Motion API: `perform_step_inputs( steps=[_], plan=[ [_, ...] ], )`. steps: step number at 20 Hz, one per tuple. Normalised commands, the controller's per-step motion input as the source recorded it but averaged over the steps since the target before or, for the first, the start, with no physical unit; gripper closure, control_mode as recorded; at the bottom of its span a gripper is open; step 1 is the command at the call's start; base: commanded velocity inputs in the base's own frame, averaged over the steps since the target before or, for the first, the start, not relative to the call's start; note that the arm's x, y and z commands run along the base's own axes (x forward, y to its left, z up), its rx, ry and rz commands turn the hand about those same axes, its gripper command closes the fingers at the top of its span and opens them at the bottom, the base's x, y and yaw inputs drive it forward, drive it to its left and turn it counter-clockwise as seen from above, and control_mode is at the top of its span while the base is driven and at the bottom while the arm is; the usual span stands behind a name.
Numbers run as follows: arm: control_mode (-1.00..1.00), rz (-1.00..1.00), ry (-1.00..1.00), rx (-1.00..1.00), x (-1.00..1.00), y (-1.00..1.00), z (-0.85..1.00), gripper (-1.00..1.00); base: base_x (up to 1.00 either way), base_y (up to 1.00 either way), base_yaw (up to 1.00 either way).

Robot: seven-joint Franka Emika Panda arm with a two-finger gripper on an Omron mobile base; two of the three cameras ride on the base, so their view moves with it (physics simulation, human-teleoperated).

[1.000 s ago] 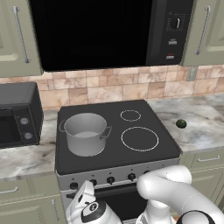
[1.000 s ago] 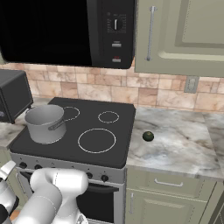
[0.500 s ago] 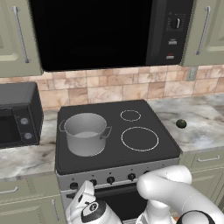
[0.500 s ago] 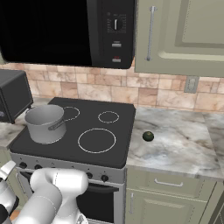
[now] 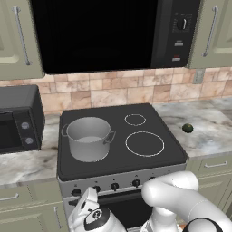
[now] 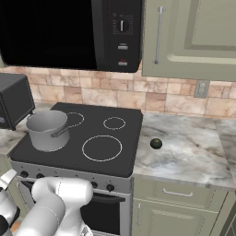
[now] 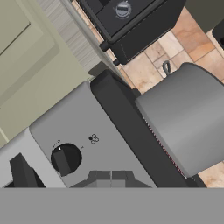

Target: Turn on the burner for the pot on the stove. Wait thirty seconds for the pot to heat up. Then add the squash to the pot.

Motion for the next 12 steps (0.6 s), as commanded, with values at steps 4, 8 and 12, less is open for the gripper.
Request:
perform_step_inputs(
  steps=[4,8,12],
  plan=[
    [-1.0,0.0,0.0,0.0,0.0,0.0,0.0,1.0,0.0,0.0,0.0],
    [-1.0,0.0,0.0,0.0,0.0,0.0,0.0,1.0,0.0,0.0,0.0],
    [-1.0,0.0,0.0,0.0,0.0,0.0,0.0,1.0,0.0,0.0,0.0]
  ],
)
